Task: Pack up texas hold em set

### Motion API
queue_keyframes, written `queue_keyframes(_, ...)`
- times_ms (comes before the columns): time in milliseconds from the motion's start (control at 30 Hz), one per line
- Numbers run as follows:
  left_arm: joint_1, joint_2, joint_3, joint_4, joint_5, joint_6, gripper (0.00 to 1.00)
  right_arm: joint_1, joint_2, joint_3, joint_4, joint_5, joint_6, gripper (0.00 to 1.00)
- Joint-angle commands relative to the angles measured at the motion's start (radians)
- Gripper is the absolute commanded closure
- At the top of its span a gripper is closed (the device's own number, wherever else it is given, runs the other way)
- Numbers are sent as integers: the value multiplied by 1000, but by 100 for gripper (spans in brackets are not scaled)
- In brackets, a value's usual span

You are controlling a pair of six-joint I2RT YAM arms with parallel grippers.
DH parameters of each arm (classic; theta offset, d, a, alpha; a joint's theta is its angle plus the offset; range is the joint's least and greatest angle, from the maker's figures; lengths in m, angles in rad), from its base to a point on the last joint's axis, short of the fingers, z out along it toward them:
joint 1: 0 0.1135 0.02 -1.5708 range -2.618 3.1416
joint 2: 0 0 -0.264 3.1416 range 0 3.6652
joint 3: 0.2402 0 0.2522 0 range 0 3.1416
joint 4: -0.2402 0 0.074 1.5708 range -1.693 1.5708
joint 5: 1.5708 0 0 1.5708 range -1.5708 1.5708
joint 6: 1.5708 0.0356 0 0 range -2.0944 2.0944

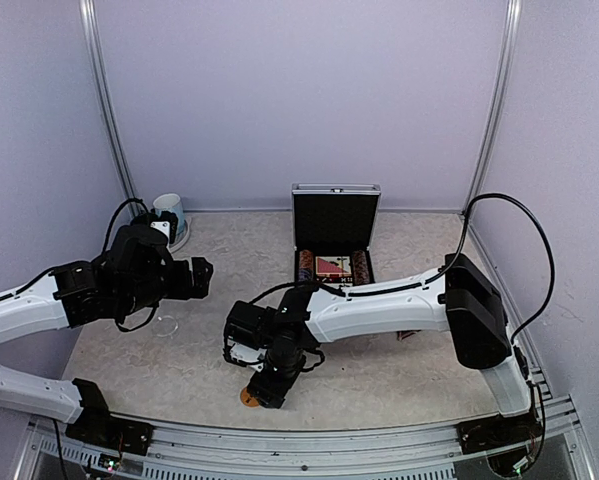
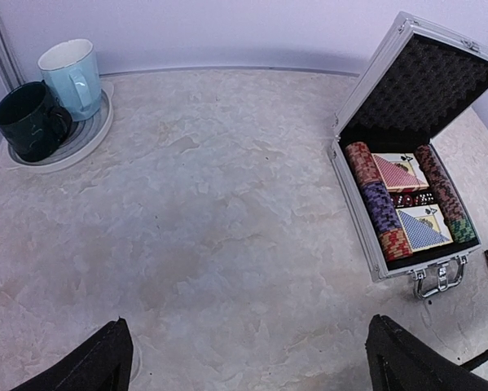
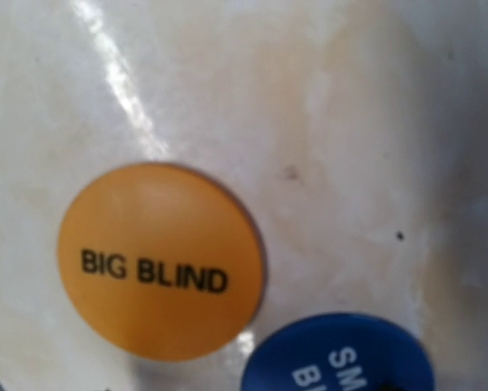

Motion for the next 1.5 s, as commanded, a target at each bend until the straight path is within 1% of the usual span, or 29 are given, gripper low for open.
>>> queue_keyframes(0,7,-21,-19,22,2,-9,1,-2,30,-24,-9,10,-2,30)
queue_keyframes(367,9,-18,-20,27,2,-8,1,-13,33,-42,-11,53,-5,28)
queue_keyframes(567,10,-15,-20,29,2,-6,1,-13,42,-44,-4,48,-9,29)
queue_keyframes(1233,18,-4,-12,36,14,3,1,-18,74,-43,-9,111,-31,29)
queue_keyframes(1300,20,-4,-11,39,14,3,1,-20,76,-41,-9,114,-31,30)
queue_keyframes(1400,20,-1,-8,40,16,6,1,-20,79,-37,-10,126,-30,36)
queue_keyframes(1467,21,-1,-6,38,17,7,1,-20,83,-36,-12,130,-30,37)
